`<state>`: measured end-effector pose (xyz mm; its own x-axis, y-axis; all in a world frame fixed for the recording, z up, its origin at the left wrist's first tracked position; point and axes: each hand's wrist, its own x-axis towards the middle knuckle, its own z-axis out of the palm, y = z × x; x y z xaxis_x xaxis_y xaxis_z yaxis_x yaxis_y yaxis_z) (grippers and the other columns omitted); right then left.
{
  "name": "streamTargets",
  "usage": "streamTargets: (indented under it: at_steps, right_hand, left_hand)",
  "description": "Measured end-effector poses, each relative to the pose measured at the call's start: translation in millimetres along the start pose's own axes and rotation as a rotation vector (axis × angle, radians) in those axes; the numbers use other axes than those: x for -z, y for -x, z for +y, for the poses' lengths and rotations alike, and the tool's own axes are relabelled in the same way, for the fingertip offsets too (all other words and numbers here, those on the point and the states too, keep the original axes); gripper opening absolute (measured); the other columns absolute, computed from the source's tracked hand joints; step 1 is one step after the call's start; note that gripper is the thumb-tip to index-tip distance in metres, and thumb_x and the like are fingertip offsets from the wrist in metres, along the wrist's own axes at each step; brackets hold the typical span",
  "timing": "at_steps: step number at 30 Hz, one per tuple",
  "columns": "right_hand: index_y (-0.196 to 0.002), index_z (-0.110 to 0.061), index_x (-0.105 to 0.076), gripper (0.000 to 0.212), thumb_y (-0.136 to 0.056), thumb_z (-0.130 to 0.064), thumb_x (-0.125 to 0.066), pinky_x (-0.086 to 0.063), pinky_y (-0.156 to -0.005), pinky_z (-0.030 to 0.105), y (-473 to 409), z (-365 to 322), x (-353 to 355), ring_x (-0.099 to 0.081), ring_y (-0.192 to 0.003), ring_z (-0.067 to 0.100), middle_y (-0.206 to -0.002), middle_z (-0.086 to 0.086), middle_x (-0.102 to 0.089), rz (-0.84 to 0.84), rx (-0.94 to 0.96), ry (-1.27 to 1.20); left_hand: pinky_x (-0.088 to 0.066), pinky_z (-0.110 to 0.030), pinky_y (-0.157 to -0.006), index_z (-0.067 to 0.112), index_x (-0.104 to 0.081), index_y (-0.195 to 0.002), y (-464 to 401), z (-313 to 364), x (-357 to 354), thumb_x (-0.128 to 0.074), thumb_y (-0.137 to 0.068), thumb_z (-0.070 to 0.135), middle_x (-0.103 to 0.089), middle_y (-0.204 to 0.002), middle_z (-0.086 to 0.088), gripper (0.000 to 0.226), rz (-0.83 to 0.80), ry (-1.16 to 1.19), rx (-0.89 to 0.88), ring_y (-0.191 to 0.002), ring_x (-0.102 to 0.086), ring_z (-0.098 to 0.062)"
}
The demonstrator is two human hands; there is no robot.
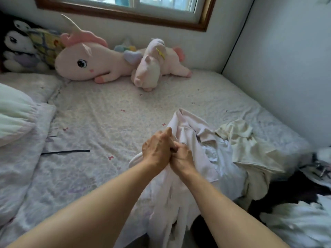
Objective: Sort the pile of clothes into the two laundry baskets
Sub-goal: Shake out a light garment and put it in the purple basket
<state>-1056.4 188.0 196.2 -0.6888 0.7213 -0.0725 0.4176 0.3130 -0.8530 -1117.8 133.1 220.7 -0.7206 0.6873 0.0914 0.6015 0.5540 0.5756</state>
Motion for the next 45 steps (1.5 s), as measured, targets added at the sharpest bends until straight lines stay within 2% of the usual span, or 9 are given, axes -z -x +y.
streamTargets:
  at_steps: [6, 10, 15, 19, 24, 31, 34, 40, 45]
  right_hand:
    - [-0.07, -0.016, -0.066, 0.024, -0.074, 0.0, -0.049, -0.049, -0.084, 0.035, 37, -46, 56, -0.059, -0.08, 0.013, -0.076, -0.001, -0.063, 0.195, 0.066, -0.181]
    - [-0.076, -0.002, -0.067, 0.025, -0.083, 0.009, -0.046, -0.05, -0.075, 0.021, 67, -67, 96, -0.059, -0.072, 0.01, -0.071, -0.003, -0.063, 0.305, 0.072, -0.299]
    - [-0.09, -0.012, -0.064, 0.028, -0.095, 0.004, -0.04, -0.047, -0.06, 0.005, 93, -87, 160, -0.059, -0.077, 0.007, -0.08, -0.006, -0.063, 0.459, 0.073, -0.385]
    - [-0.111, -0.004, -0.064, 0.033, -0.091, 0.005, -0.041, -0.05, -0.083, 0.022, 117, -98, 217, -0.06, -0.096, 0.014, -0.102, 0.003, -0.066, 0.578, 0.123, -0.303]
    - [-0.087, -0.013, -0.056, 0.043, -0.077, 0.022, -0.033, -0.033, -0.062, -0.004, 178, -100, 284, -0.048, -0.082, 0.005, -0.086, -0.009, -0.053, 0.656, 0.189, -0.058]
    - [-0.086, -0.01, -0.048, 0.038, -0.07, 0.021, -0.033, -0.033, -0.069, 0.019, 240, -79, 355, -0.045, -0.081, 0.017, -0.07, -0.011, -0.042, 0.827, 0.102, 0.122]
    - [-0.1, -0.014, -0.044, 0.036, -0.078, 0.013, -0.049, -0.037, -0.075, 0.023, 267, -81, 371, -0.052, -0.096, 0.022, -0.092, -0.004, -0.051, 0.829, 0.083, 0.079]
    - [-0.144, -0.003, -0.007, 0.109, -0.069, -0.026, -0.082, -0.033, -0.106, 0.036, 322, -84, 406, -0.029, -0.13, 0.031, -0.14, 0.017, -0.023, 0.836, -0.166, 0.315]
    - [-0.148, -0.009, 0.002, 0.125, -0.062, -0.031, -0.086, -0.024, -0.115, 0.044, 366, -73, 419, -0.013, -0.14, 0.035, -0.152, 0.016, -0.004, 1.022, -0.203, 0.403]
  left_hand:
    - [-0.047, -0.04, -0.08, 0.021, -0.028, -0.14, 16, 49, 40, -0.05, -0.088, 0.021, -0.064, -0.114, -0.007, 0.057, -0.016, 0.144, -0.135, -0.101, -0.061, -0.032]
    - [-0.045, -0.039, -0.082, 0.018, -0.039, -0.13, 32, 78, 52, -0.051, -0.086, 0.019, -0.062, -0.116, -0.009, 0.045, -0.111, 0.067, -0.183, -0.107, -0.059, -0.034]
    - [-0.044, -0.038, -0.083, 0.019, -0.048, -0.115, 43, 107, 50, -0.05, -0.086, 0.019, -0.063, -0.112, -0.008, 0.029, -0.22, -0.036, -0.123, -0.105, -0.059, -0.033]
    - [-0.045, -0.038, -0.085, 0.015, -0.06, -0.11, 59, 149, 61, -0.044, -0.089, 0.012, -0.06, -0.114, -0.014, 0.027, -0.079, 0.08, -0.019, -0.108, -0.058, -0.035]
    - [-0.043, -0.038, -0.089, 0.018, -0.059, -0.109, 88, 222, 93, -0.041, -0.091, 0.013, -0.06, -0.114, -0.017, 0.026, 0.045, 0.332, -0.049, -0.107, -0.056, -0.037]
    - [-0.032, -0.03, -0.077, 0.023, -0.062, -0.107, 145, 306, 102, -0.04, -0.094, 0.019, -0.063, -0.113, -0.013, 0.026, 0.11, 0.427, -0.143, -0.106, -0.056, -0.036]
    - [-0.034, -0.031, -0.078, 0.019, -0.062, -0.106, 166, 339, 102, -0.039, -0.097, 0.027, -0.063, -0.112, -0.012, 0.026, 0.083, 0.467, -0.205, -0.106, -0.056, -0.034]
    - [-0.048, -0.04, -0.088, 0.011, -0.063, -0.096, 211, 412, 111, -0.038, -0.096, 0.027, -0.065, -0.102, -0.017, 0.029, 0.035, 0.596, -0.319, -0.1, -0.06, -0.035]
    - [-0.051, -0.041, -0.081, 0.011, -0.06, -0.085, 239, 458, 117, -0.038, -0.094, 0.027, -0.065, -0.104, -0.022, 0.028, 0.005, 0.719, -0.348, -0.1, -0.062, -0.039]
